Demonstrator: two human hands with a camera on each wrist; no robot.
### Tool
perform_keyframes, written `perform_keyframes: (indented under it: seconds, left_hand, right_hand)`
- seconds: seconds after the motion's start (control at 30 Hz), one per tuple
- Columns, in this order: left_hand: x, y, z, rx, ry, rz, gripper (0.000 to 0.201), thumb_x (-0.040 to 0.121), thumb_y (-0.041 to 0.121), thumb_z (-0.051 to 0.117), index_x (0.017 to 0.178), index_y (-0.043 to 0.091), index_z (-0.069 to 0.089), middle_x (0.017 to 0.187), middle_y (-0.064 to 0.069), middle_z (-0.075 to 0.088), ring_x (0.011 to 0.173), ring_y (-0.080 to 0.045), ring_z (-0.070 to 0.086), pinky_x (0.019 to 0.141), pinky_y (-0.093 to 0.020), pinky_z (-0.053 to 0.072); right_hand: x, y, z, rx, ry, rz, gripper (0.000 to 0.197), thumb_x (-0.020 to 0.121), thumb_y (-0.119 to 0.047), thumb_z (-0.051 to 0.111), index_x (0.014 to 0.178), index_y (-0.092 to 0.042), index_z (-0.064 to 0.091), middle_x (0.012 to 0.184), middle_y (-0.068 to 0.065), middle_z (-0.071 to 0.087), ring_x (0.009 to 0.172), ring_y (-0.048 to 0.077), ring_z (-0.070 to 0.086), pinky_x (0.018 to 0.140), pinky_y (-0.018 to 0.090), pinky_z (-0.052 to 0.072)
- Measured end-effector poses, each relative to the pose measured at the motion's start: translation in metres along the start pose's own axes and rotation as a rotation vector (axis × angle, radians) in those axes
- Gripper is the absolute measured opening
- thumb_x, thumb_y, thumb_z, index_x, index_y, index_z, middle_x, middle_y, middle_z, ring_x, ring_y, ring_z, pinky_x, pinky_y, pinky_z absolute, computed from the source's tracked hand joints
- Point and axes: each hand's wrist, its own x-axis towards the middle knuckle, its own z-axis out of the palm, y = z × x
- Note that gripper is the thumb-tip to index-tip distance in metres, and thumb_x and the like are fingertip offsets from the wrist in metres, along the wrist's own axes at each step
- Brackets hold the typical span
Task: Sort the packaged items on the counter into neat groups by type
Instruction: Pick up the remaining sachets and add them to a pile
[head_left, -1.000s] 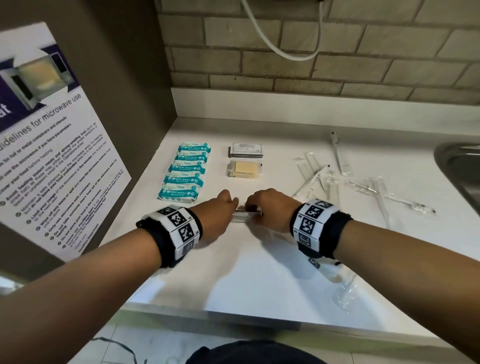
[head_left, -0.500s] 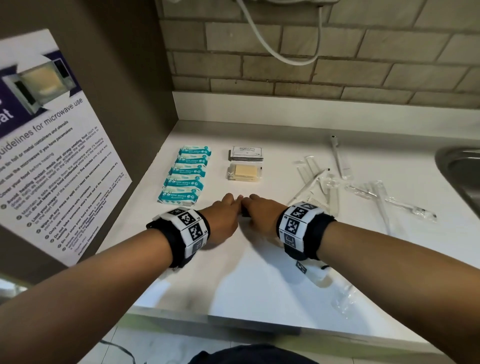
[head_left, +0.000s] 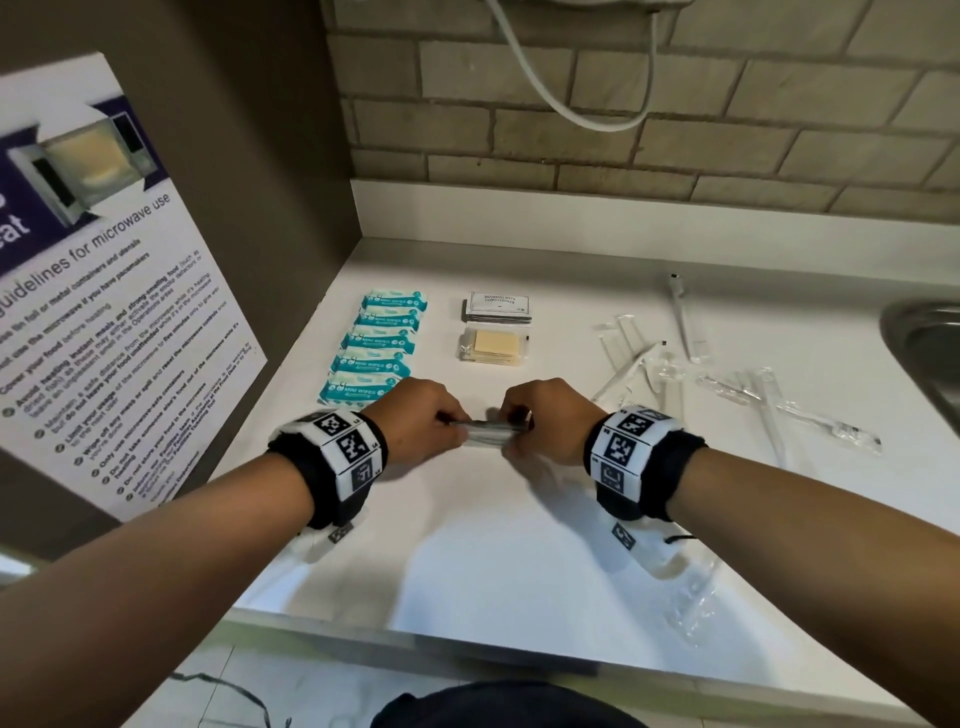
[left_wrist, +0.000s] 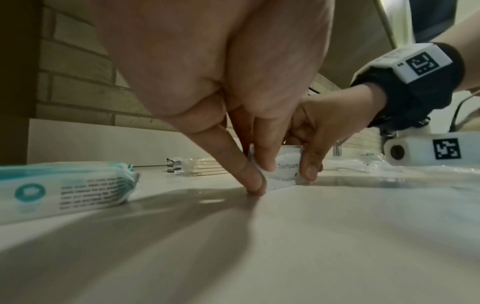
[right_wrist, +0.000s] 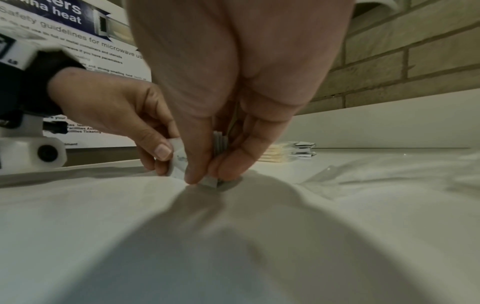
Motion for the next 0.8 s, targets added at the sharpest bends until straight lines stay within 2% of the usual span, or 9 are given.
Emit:
perform_keyframes:
  seconds: [0.13,0.27,0.43,0.5,0.57,0.6,0.67,0.7,0.8]
  left_hand:
    - [0.001,0.002,-0.002,0.004,-0.021,-0.016,0.017,0.088,0.029,0.068,0.102,0.023,0.076,0.087,0.004,0.068,0.081,-0.016,0.064,0.08,-0.032,0.054]
    - [0.001,0.002,-0.002,-0.015,-0.033,-0.033,0.016,0.087,0.027,0.069,0.099,0.022,0.077,0.087,0.0,0.071,0.082,-0.018,0.066,0.078,-0.032,0.055]
    - [0.005,-0.001,-0.008,-0.164,-0.072,-0.081,0.016,0.084,0.027,0.074,0.099,0.022,0.077,0.084,0.005,0.074,0.078,-0.011,0.067,0.069,-0.018,0.05]
    - [0.007,0.0,-0.012,-0.277,-0.076,-0.099,0.016,0.084,0.023,0.075,0.099,0.02,0.077,0.082,0.005,0.074,0.073,-0.009,0.067,0.064,-0.015,0.051]
    - [0.011,0.002,-0.016,-0.359,-0.046,-0.12,0.015,0.084,0.018,0.075,0.099,0.017,0.077,0.079,0.005,0.072,0.066,-0.007,0.065,0.057,-0.011,0.049]
    - [0.014,0.003,-0.018,-0.389,-0.031,-0.135,0.016,0.084,0.016,0.075,0.1,0.016,0.075,0.078,0.004,0.07,0.065,-0.008,0.064,0.057,-0.013,0.05]
    - [0.02,0.004,-0.021,-0.482,-0.016,-0.183,0.02,0.083,0.013,0.075,0.103,0.011,0.07,0.077,-0.002,0.067,0.064,-0.016,0.064,0.065,-0.028,0.059]
    - [0.024,0.003,-0.021,-0.516,-0.006,-0.211,0.023,0.083,0.012,0.075,0.104,0.01,0.068,0.078,-0.004,0.068,0.063,-0.02,0.065,0.069,-0.034,0.059]
    - [0.036,0.001,-0.019,-0.535,0.047,-0.282,0.029,0.082,0.014,0.077,0.105,0.01,0.059,0.085,-0.011,0.07,0.057,-0.02,0.065,0.061,-0.032,0.057]
  right_hand:
    - [0.001,-0.001,-0.001,0.004,0.021,0.022,0.023,0.075,-0.016,0.073,0.098,-0.017,0.07,0.09,-0.001,0.064,0.084,0.017,0.058,0.071,0.022,0.042]
    - [0.002,0.0,0.001,0.014,0.033,0.045,0.022,0.075,-0.018,0.073,0.096,-0.018,0.072,0.085,-0.004,0.063,0.083,0.017,0.06,0.069,0.023,0.044]
    - [0.008,0.004,-0.006,0.067,-0.041,0.103,0.027,0.067,-0.027,0.084,0.09,-0.023,0.071,0.08,-0.01,0.063,0.078,0.012,0.058,0.07,0.024,0.046]
    - [0.012,0.006,-0.012,0.115,-0.071,0.114,0.027,0.065,-0.026,0.086,0.087,-0.025,0.07,0.079,-0.01,0.064,0.072,0.006,0.056,0.066,0.021,0.043]
    - [0.016,0.007,-0.019,0.176,-0.074,0.131,0.027,0.065,-0.022,0.087,0.087,-0.021,0.071,0.075,-0.008,0.066,0.065,0.004,0.056,0.062,0.018,0.044]
    - [0.018,0.008,-0.022,0.225,-0.081,0.142,0.026,0.066,-0.019,0.086,0.088,-0.017,0.072,0.073,-0.006,0.067,0.06,0.004,0.058,0.06,0.017,0.046]
    - [0.022,0.009,-0.027,0.341,-0.101,0.174,0.026,0.068,-0.011,0.086,0.089,-0.01,0.071,0.071,-0.002,0.07,0.057,0.007,0.062,0.058,0.017,0.052]
    - [0.024,0.009,-0.029,0.389,-0.098,0.194,0.026,0.069,-0.008,0.085,0.09,-0.008,0.069,0.072,0.0,0.07,0.057,0.008,0.064,0.058,0.017,0.054]
    - [0.031,0.01,-0.033,0.503,-0.036,0.258,0.033,0.07,-0.002,0.084,0.096,-0.005,0.064,0.073,0.003,0.067,0.051,0.009,0.065,0.051,0.017,0.055]
